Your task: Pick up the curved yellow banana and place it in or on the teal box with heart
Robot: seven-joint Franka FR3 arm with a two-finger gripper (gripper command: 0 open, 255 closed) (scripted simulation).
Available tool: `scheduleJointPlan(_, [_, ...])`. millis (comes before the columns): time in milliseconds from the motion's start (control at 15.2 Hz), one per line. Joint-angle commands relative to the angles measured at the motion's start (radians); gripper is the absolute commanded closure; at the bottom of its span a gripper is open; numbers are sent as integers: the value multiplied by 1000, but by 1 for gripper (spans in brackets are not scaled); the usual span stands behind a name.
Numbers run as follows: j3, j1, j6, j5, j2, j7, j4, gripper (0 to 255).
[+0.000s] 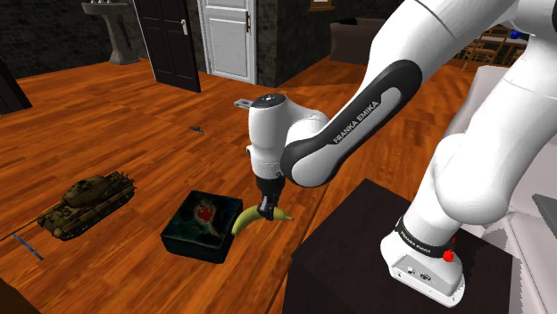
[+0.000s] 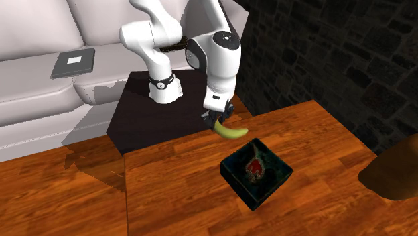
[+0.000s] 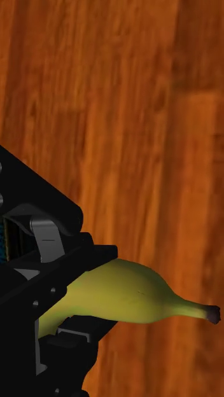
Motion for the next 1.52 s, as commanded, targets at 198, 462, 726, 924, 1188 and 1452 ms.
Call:
scheduleJointPlan(198, [-6,8,-82,32,-66,-25,19,255])
scheduleJointPlan(462, [-13,13,-145,50,-113,-40,38,255])
scheduleJointPlan(726, [-13,8,-182,39,-96,-34,90,255])
scheduleJointPlan(924, [-3,-9,-197,-17,23,4,218,255])
scheduleJointPlan(1188, [-1,-11,-237,-89,177,51,401,255])
scheduleJointPlan(1452, [-10,7,-297,-152,329,88,600,255])
